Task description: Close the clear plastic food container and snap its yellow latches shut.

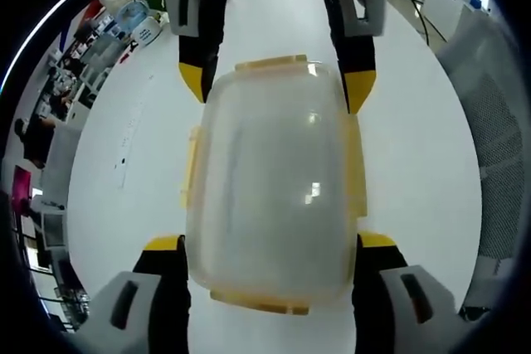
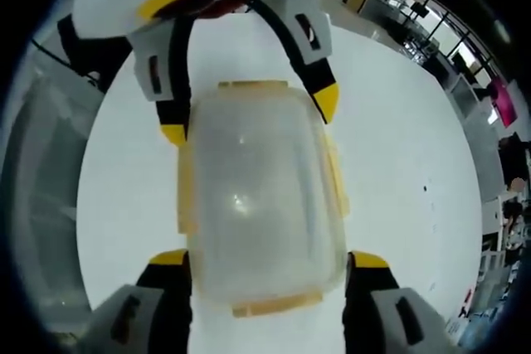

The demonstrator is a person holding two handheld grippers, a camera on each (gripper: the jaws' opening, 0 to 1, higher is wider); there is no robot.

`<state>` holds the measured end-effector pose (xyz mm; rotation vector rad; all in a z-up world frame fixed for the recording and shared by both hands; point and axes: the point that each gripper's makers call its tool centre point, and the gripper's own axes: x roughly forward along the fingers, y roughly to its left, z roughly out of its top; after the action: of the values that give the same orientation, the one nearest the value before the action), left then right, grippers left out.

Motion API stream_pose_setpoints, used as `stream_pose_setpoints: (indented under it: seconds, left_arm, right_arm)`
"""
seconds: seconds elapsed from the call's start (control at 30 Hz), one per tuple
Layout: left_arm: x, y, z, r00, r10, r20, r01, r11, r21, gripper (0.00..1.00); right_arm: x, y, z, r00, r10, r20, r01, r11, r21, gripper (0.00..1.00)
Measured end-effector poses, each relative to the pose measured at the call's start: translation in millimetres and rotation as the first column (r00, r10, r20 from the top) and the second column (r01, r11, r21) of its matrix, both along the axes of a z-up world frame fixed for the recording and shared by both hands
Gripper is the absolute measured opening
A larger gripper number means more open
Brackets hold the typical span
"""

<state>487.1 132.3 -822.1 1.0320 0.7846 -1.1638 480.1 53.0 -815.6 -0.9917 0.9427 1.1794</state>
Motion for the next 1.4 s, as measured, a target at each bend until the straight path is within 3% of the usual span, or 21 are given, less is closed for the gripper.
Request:
stream_pose_setpoints:
  seconds: [0.27,0.5,0.67,1.4]
  left_arm:
    - [-1.8,2,-3.5,0.999,-0.026,0.031,0.026,1.0,0.004,0.83]
    - [-0.7,7,0.6,0.999,0.031,0.021,-0.03,0.999,-0.028,0.87]
    - [1.2,10,6.4,0.993,0.12,0.007,-0.119,0.99,-0.08,0.88]
    - [-23.1,24,16.7,0.973,0.231,0.023,-0.225,0.963,-0.15,0.91]
  right_arm:
    - [0,1,-0.4,1.0,-0.02,0.008,0.02,1.0,0.005,0.78]
    - [1,-6,2.7,0.999,-0.037,0.027,0.037,0.999,0.013,0.82]
    - [-3,-11,3.5,0.997,-0.064,0.037,0.063,0.997,0.033,0.84]
    - [-27,-31,9.5,0.972,-0.232,0.037,0.224,0.964,0.142,0.93]
